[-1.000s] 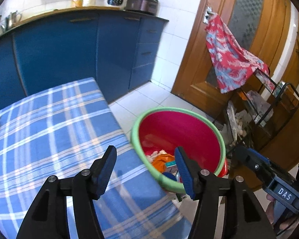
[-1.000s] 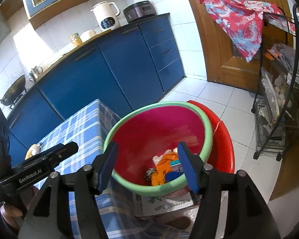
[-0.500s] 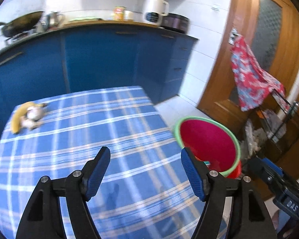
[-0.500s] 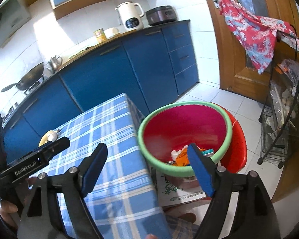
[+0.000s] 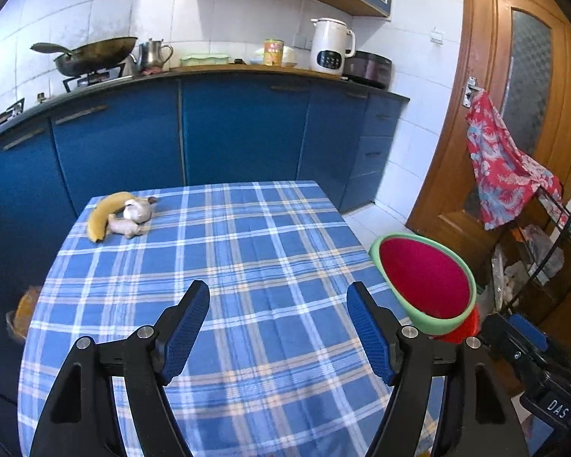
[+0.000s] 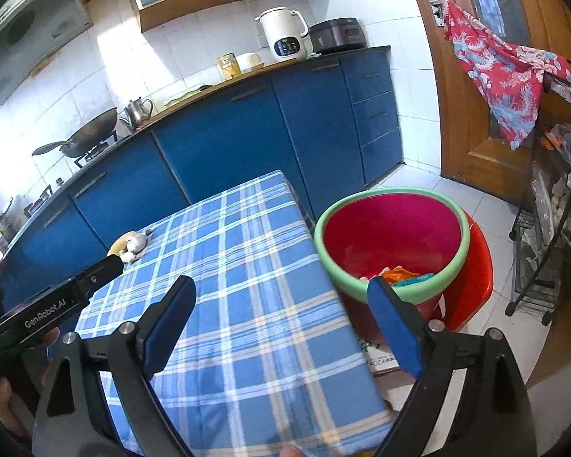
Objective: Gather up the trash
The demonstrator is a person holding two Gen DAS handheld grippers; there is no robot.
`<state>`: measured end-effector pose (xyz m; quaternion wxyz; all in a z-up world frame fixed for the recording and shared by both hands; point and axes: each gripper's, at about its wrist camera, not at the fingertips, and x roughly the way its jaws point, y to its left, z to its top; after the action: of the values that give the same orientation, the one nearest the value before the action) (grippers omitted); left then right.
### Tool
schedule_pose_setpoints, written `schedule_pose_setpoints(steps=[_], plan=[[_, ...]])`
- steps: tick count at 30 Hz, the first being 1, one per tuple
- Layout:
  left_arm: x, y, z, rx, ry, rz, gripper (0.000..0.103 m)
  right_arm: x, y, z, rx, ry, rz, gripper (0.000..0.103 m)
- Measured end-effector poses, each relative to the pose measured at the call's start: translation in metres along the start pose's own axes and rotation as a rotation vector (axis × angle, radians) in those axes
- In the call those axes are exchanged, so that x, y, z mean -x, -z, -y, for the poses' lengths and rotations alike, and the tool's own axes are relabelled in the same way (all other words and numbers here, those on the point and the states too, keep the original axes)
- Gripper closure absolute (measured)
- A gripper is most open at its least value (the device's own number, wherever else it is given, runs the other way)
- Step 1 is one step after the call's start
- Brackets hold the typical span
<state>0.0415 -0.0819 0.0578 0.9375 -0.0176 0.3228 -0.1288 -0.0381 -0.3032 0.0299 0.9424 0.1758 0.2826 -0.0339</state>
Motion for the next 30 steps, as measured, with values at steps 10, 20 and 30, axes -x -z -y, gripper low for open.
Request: schedule_pose_setpoints(steps=[10,20,30], plan=[[0.028,0.006,-0.009,0.019,-0.025,0.051,0.027,0.022,0.007,-0.013,0.025,-0.021,0.035,0.012],[0.042,0.009,-0.013,0.037,-0.048,0.073,0.026,0.028,0.010,-0.018,0.036,-0.033,0.039,0.012],[0.047,0.010,-0.015,0.042,-0.048,0.087,0.026,0.030,0.010,-0.019,0.040,-0.036,0.042,0.012]])
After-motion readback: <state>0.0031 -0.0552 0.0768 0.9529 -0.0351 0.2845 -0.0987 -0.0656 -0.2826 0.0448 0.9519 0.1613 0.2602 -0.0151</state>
